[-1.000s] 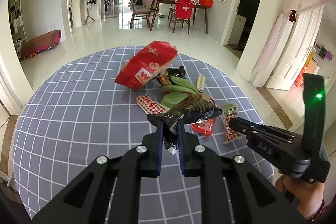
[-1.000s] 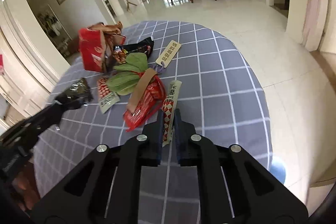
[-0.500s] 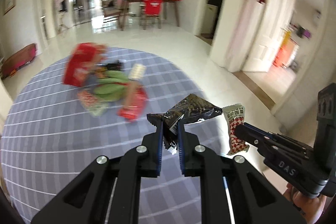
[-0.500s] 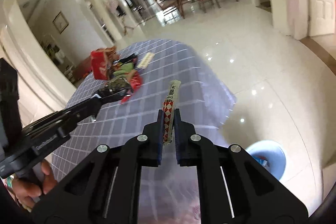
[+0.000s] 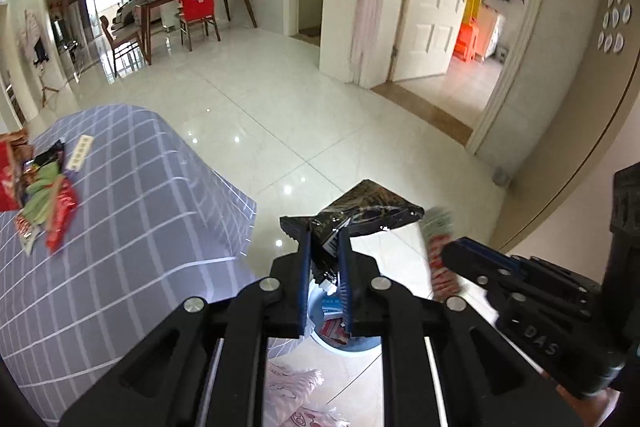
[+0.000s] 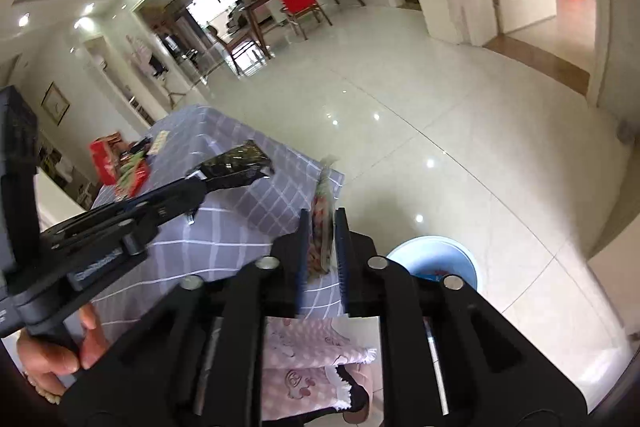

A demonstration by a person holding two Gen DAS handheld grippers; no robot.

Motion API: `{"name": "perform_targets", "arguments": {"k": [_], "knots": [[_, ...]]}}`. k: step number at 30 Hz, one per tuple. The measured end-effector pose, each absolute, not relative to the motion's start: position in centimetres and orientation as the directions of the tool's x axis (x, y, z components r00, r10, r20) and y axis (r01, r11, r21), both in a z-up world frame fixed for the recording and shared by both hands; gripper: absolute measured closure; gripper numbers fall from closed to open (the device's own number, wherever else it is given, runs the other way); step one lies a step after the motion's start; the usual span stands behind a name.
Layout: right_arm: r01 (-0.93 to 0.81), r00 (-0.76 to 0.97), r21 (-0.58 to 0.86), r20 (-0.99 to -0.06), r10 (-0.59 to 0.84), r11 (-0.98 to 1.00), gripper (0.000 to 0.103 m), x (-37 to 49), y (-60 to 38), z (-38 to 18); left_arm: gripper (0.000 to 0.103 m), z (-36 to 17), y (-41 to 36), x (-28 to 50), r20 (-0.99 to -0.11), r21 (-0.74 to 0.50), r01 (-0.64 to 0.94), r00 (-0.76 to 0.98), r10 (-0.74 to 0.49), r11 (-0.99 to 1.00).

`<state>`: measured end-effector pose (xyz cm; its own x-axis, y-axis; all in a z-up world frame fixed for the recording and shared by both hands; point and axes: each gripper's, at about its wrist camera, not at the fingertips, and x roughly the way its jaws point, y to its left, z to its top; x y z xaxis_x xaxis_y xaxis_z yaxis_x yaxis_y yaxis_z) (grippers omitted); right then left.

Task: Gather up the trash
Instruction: 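Carry the black wrapper and checkered packet over the blue basin and open both tools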

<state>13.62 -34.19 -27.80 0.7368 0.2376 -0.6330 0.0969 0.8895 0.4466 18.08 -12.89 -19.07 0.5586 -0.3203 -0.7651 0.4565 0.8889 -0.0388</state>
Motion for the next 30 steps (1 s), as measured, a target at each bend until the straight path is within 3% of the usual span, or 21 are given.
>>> {"name": "perform_targets", "arguments": {"k": [2,3,30], "knots": [[0.155,0.716,0.448,-0.665,0.212,0.88,0.058,13.8,-35.3,-29.4,0.091,-20.0,-14.0,18.3,-0.781,-0.023,0.466,0.544,-0.307,0.884],[0.173,0.718,0.456,-0.665,0.205,0.873,0.057,13.5,-35.7,-30.0,0.091,-20.2,-14.2,18.4,-0.785,-0.018,0.471,0.54,-0.304,0.882],[0.274,0.798,0.447,-0.599,0.058,0.852,0.05,9.0,-39.7,-29.3,0.088,-23.1,-20.4,18.2,-0.826,-0.002,0.562,0.466,-0.318,0.827]]}}
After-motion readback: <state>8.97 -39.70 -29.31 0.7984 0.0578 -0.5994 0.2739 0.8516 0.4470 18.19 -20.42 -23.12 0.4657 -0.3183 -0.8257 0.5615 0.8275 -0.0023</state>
